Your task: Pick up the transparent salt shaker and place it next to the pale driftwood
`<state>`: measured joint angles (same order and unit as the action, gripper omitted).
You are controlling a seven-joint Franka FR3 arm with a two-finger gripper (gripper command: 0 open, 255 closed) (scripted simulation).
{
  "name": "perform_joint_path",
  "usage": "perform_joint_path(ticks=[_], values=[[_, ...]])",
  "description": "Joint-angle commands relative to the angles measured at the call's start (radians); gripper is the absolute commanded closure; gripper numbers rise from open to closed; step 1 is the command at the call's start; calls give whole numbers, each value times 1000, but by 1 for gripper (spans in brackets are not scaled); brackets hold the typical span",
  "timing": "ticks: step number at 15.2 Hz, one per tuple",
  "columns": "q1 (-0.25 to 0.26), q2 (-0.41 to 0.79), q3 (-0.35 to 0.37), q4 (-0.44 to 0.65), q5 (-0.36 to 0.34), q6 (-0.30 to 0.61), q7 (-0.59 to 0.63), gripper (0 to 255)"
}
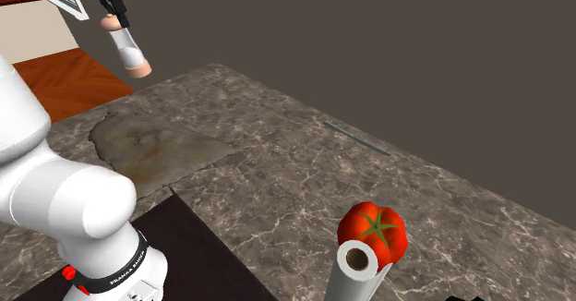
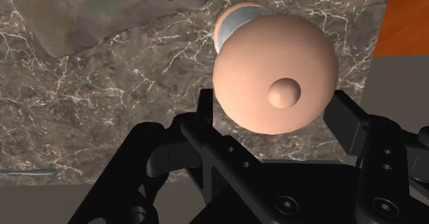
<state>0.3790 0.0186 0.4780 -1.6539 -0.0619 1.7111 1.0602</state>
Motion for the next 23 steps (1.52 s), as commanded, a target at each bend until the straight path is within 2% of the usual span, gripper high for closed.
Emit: perform_joint_path(ticks=[1, 6, 10, 13, 16, 23], values=[[26, 56, 24, 53, -29, -6, 53, 255], [124, 222, 70, 230, -122, -50, 187, 255], [234, 377, 82, 421, -206, -112, 277, 255], [342, 515, 73, 617, -272, -183, 325, 255], [488, 698, 44, 921, -342, -300, 340, 255], [414, 622, 61, 682, -314, -148, 368, 255]])
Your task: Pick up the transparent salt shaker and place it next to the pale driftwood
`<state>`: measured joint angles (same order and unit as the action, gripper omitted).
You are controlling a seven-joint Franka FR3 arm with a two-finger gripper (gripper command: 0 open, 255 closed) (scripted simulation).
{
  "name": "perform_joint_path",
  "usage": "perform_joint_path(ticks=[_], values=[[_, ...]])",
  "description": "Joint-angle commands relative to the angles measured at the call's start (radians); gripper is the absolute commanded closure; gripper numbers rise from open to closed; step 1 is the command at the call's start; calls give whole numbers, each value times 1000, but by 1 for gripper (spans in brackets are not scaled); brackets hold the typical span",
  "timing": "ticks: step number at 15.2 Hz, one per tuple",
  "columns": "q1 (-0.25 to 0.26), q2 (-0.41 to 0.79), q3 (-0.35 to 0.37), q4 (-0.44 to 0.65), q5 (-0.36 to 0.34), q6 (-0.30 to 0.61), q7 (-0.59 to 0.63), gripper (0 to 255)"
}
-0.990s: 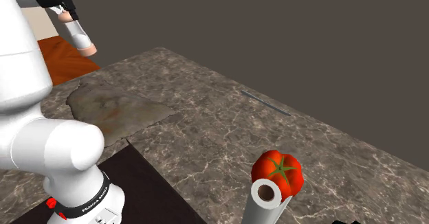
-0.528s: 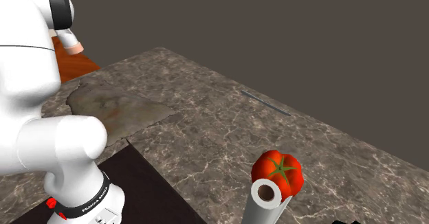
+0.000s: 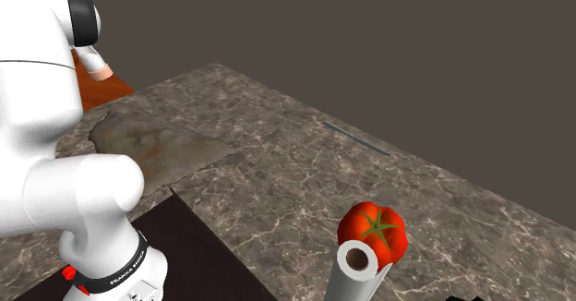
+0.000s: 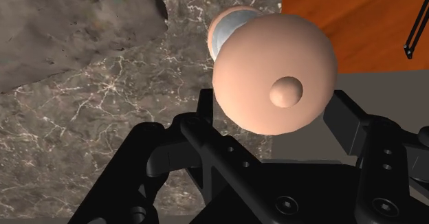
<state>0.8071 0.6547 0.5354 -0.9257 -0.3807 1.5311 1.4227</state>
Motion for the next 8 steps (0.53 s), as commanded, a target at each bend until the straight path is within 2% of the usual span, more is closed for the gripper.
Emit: perform_joint_path(ticks=[1, 8], values=[[-21, -19, 4, -71, 7, 49, 8, 255], [-56, -43, 8, -210, 13, 159, 25, 255]])
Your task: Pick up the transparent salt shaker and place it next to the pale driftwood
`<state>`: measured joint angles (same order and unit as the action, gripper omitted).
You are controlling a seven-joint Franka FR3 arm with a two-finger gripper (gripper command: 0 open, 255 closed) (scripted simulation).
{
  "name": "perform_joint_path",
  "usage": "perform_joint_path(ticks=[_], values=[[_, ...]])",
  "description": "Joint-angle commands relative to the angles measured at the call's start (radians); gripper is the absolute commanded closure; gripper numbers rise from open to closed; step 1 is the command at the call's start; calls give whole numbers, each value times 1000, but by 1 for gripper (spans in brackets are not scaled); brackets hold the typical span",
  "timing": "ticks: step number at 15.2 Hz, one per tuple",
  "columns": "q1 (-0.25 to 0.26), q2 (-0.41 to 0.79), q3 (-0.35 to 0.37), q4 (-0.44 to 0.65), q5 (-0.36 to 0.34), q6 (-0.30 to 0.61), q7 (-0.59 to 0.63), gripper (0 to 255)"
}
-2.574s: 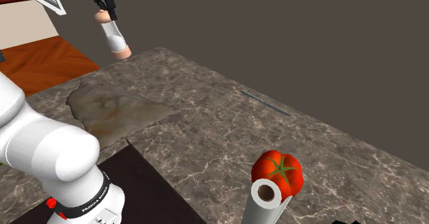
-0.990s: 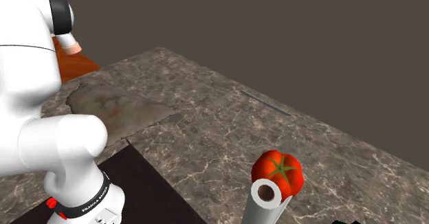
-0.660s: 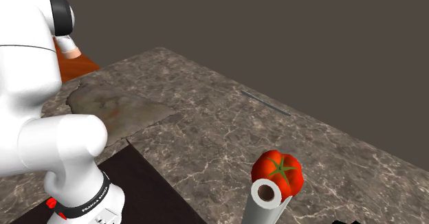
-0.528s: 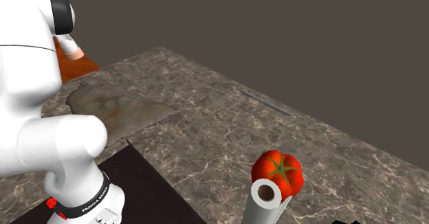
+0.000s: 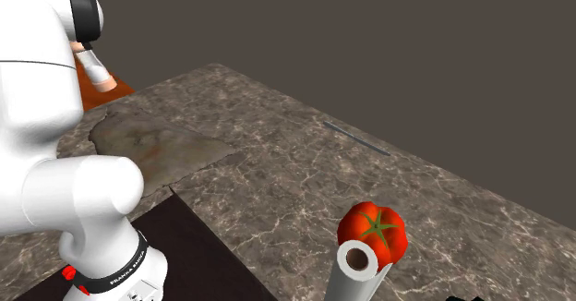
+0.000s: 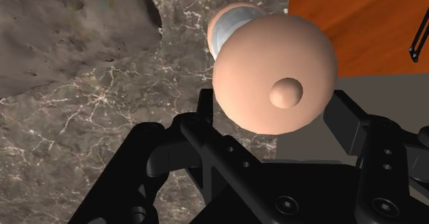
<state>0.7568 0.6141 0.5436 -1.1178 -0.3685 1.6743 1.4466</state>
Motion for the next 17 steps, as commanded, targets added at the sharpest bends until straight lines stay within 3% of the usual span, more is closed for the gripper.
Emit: perform_joint_path(ticks=[1, 17], values=[[-9, -4, 0, -34, 0, 30, 3, 255], [-38, 8, -8, -206, -15, 205, 33, 255]])
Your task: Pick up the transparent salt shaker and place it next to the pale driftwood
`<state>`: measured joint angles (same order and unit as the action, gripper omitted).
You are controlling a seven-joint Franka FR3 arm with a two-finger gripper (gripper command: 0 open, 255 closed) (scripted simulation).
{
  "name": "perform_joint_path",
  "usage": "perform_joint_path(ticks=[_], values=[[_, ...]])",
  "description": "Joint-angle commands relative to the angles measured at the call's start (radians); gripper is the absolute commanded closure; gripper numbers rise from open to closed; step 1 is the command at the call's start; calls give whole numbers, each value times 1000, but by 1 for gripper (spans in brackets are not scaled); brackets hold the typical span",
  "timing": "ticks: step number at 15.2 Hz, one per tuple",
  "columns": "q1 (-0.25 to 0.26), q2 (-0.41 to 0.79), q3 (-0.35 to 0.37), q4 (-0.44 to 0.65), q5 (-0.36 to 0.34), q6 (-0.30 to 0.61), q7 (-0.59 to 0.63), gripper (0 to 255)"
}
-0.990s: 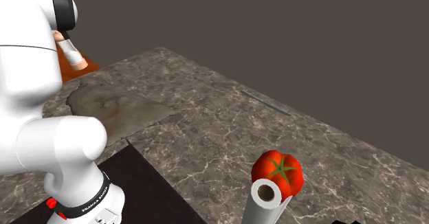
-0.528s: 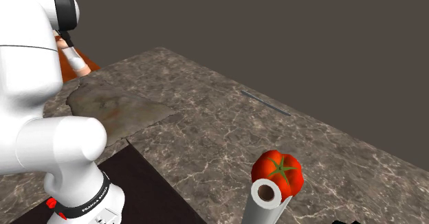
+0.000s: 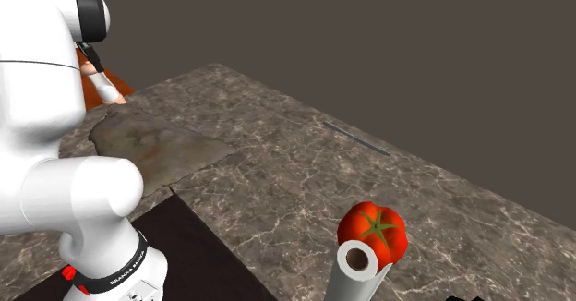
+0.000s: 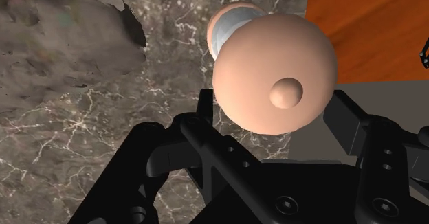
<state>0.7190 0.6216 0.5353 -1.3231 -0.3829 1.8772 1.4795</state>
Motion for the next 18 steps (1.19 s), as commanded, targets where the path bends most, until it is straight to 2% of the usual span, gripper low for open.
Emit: perform_joint_path(ticks=[1, 5, 6, 11, 15, 18], values=[[0, 0, 0, -1, 0, 2, 0, 255], [0, 0, 0, -1, 0, 2, 0, 255], [0, 1, 0, -1, 0, 2, 0, 0], [0, 1, 0, -1, 0, 2, 0, 0], [16, -19, 9, 98, 14, -111, -16, 0], [16, -19, 9, 98, 14, -111, -16, 0]])
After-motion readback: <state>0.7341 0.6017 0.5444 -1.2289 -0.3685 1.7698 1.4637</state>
